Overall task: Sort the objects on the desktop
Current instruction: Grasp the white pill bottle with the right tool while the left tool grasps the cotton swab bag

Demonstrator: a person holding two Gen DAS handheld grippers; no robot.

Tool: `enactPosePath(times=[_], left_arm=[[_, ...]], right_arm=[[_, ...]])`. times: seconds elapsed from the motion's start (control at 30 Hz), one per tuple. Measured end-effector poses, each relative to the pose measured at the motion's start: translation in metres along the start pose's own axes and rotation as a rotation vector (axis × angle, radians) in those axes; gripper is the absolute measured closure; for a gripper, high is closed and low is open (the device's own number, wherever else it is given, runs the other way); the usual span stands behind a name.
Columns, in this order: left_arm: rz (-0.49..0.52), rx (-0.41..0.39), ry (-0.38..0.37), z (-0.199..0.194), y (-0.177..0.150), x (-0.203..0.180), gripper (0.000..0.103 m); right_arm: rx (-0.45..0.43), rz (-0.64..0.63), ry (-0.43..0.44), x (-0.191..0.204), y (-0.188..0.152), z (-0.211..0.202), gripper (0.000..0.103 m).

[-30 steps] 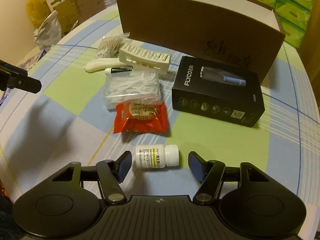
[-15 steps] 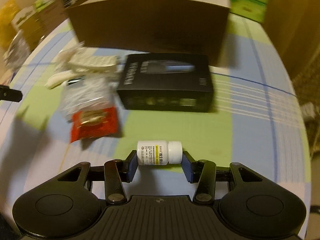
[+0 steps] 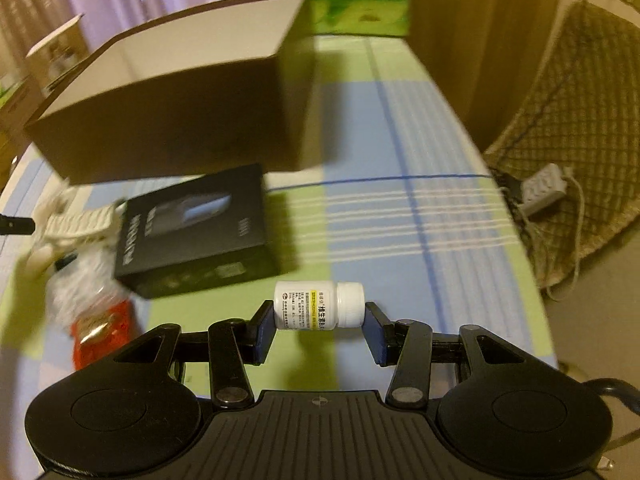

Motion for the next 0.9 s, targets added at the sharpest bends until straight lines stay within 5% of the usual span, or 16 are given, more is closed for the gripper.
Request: enactPosePath(times=[0.33,0.47,0.9], left_arm=[[0.007,0.055,0.015,0.032,0.006,0.006,0.048],[0.024,0.067,-0.01,0.033,0.003,0.008,0.079],[0.032,0.003,-0.013,-0.019,-0.003,0.032,0.086]], right_arm=[[0.019,0.042,-0.026,-0.016,-0.001,0.003,0.059],[0.02,0.041,-0.016,-0.015,0.0,0.003,0.059],[-0.025,0.012,0.02,-0.011,0.014,-0.007,0.059]])
Point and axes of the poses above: each gripper's, at about its wrist camera, not at the fingertips, and z roughly the way its jaws point, x to its left, y to its top, the point moved 5 cm from there along z, roughly the way its jaws point, and after that the axes turned 10 degrees about -z, right-handed, at the moved point
